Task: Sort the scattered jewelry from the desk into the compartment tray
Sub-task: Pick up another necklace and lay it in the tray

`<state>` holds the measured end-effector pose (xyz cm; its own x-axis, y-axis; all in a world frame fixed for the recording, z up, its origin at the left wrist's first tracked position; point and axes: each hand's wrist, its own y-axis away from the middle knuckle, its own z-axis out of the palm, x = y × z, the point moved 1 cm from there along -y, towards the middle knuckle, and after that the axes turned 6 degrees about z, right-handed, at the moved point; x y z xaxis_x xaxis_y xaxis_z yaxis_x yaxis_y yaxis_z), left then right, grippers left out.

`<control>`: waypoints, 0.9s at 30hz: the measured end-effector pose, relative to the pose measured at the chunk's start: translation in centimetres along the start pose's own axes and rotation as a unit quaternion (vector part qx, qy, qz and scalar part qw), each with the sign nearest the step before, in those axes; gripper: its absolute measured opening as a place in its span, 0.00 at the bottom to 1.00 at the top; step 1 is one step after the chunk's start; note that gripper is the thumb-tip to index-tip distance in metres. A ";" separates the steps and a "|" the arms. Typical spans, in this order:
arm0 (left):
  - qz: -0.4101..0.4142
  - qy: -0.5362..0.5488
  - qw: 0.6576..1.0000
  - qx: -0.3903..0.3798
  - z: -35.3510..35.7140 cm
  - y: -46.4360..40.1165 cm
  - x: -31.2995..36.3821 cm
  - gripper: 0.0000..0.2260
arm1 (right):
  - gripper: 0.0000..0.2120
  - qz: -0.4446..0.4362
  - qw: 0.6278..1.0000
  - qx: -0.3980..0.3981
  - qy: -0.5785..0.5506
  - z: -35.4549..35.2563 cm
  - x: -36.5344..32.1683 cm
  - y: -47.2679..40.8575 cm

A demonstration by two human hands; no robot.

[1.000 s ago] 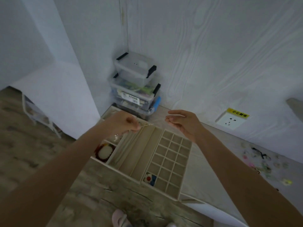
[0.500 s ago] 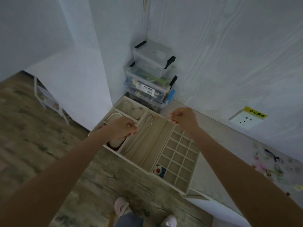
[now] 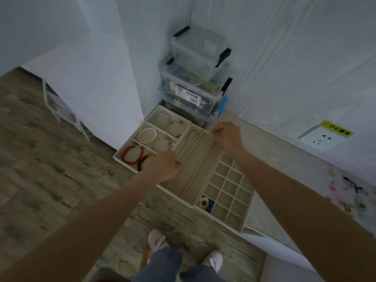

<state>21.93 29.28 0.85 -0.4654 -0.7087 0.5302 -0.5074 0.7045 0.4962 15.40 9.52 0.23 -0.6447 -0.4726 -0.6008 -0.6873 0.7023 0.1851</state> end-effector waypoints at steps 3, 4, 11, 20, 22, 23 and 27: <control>-0.019 -0.026 0.999 -0.012 0.8 -0.1 0.3 0.14 | 0.07 -0.010 1.000 0.009 0.019 1.0 0.5 -0.4; -0.023 -0.025 0.999 -0.016 1.1 -0.2 0.3 0.14 | 0.08 -0.009 0.999 0.009 0.032 1.3 0.6 -0.4; -0.041 -0.038 0.998 -0.032 2.1 -0.4 0.5 0.12 | 0.08 -0.024 0.984 0.015 0.178 2.5 0.5 -0.6; -0.042 -0.160 0.985 -0.052 2.2 -0.2 1.0 0.06 | 0.09 -0.081 0.955 0.066 0.278 3.8 0.6 -1.1; -0.048 -0.161 0.985 -0.042 2.3 -0.1 1.0 0.07 | 0.09 -0.079 0.954 0.059 0.284 4.0 0.6 -1.2; -0.052 -0.155 0.986 -0.040 2.4 -0.1 0.9 0.08 | 0.10 -0.080 0.953 0.053 0.286 4.1 0.6 -1.2; -0.058 -0.131 0.989 -0.038 2.5 -0.1 0.8 0.10 | 0.10 -0.081 0.953 0.043 0.289 4.2 0.7 -1.2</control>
<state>19.79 28.62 -0.50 -0.5849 -0.7629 0.2753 -0.5173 0.6124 0.5978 17.18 10.60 -3.70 -0.6255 -0.7758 -0.0825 -0.7801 0.6239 0.0476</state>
